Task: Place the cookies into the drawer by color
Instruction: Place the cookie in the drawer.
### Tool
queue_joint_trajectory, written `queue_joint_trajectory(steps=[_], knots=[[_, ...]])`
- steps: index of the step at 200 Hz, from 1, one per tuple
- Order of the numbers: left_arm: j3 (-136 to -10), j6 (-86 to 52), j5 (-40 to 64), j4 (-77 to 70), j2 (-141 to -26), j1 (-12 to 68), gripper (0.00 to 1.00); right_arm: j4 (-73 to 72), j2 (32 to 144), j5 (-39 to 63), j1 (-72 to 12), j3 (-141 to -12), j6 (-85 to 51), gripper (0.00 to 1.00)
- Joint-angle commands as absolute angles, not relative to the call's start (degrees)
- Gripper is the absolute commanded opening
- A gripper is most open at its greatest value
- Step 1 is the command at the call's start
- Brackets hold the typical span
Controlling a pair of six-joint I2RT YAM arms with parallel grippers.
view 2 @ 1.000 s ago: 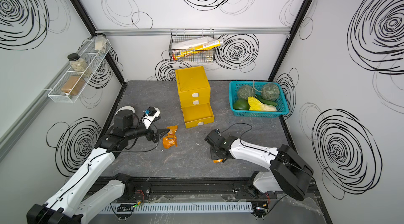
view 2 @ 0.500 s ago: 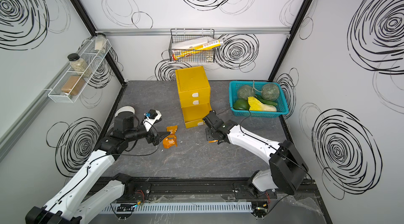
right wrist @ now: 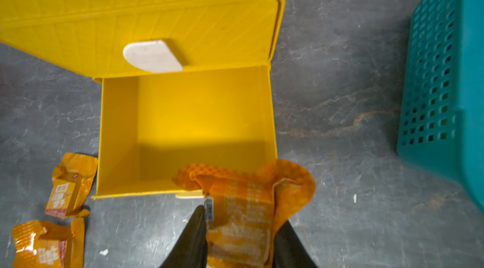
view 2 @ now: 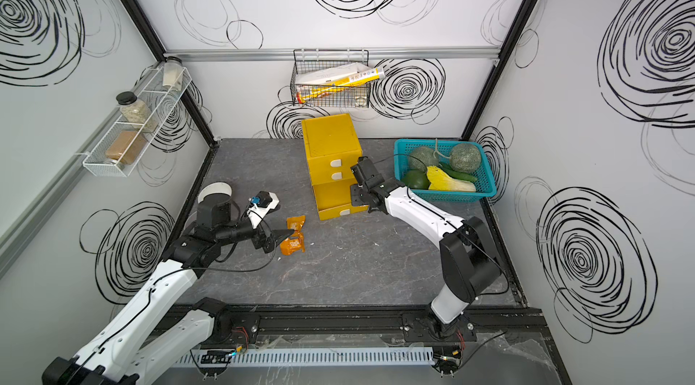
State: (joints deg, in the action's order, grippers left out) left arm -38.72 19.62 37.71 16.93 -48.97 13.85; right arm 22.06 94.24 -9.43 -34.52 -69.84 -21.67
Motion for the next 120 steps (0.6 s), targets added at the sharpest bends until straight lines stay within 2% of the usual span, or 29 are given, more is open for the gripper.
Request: queue_joint_trajectory(steps=[1, 80, 103, 120], knots=[[-38.3, 20.5, 38.9, 15.7, -48.3, 14.2, 0.99, 16.7, 96.8, -9.6, -33.7, -72.3, -17.4, 0.35], [-38.9, 20.5, 39.8, 16.7, -48.8, 14.3, 0.99, 10.3, 101.6, -6.1, -32.8, -73.1, -15.2, 0.37], [-38.0, 20.4, 39.5, 15.2, -48.7, 14.6, 0.99, 9.7, 102.2, -5.2, -32.8, -72.9, -15.1, 0.42], [-38.7, 20.3, 40.1, 16.5, -48.7, 14.5, 0.99, 9.9, 102.1, -4.4, -32.8, -72.5, -15.5, 0.49]])
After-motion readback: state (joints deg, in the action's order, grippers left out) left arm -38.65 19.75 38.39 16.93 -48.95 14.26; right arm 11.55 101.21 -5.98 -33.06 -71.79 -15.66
